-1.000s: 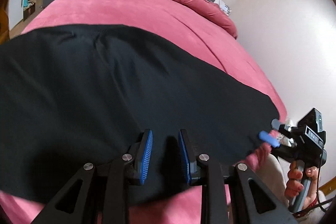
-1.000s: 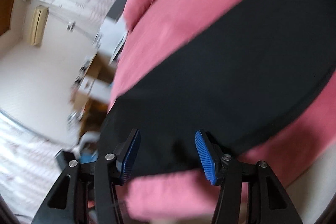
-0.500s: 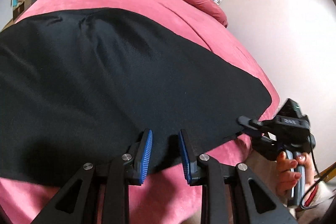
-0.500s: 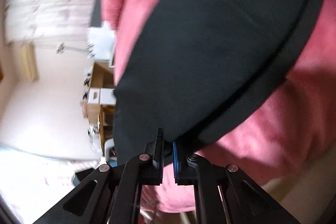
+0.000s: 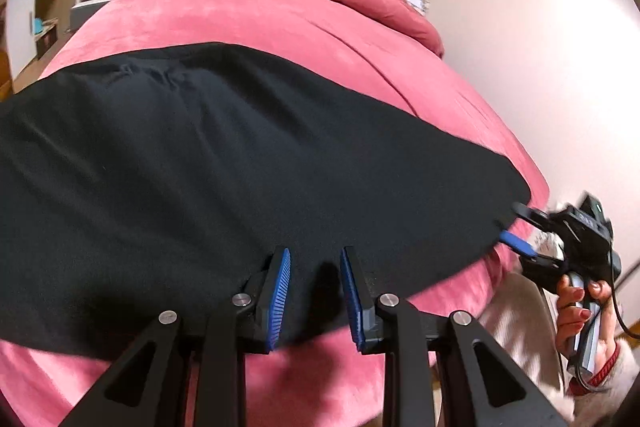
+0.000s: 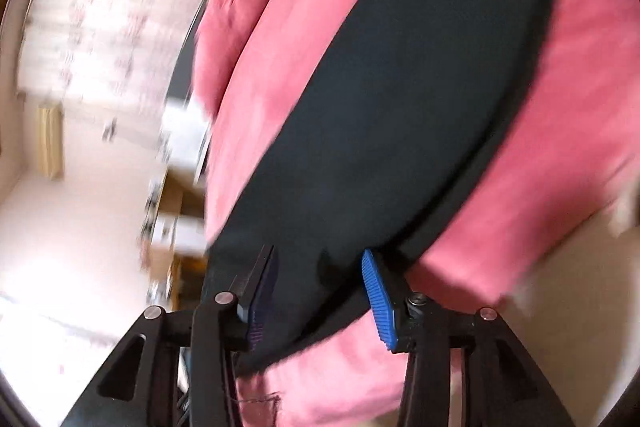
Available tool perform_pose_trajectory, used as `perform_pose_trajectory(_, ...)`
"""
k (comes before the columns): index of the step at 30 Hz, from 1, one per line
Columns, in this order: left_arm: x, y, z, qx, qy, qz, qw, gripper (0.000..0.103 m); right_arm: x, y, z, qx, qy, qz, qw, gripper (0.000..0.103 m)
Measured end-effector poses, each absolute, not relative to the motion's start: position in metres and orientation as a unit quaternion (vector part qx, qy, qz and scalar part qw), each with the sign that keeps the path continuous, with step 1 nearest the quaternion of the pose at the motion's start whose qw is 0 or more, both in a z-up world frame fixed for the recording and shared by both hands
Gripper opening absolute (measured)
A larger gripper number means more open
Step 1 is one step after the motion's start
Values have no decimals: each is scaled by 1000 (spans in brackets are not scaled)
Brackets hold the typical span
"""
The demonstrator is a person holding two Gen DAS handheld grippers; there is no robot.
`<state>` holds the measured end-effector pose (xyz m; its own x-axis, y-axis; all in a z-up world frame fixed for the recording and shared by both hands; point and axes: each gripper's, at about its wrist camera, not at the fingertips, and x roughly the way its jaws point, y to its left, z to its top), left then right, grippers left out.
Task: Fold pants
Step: 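Grasp the leg hem with the right tool and lift it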
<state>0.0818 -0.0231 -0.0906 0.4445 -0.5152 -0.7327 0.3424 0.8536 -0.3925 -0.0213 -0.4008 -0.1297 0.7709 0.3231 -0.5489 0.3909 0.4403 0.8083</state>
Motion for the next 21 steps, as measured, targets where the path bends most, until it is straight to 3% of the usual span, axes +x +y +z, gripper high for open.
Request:
perform_pose_trajectory(9, 109, -11, -105, -120, 478, -208, 845, 26, -45, -535, -125, 506, 287, -217, 784, 49)
perform_pose_trajectory(21, 99, -8, -125, -136, 475, -209, 844, 26, -11, -585, -136, 539, 222, -201, 788, 52)
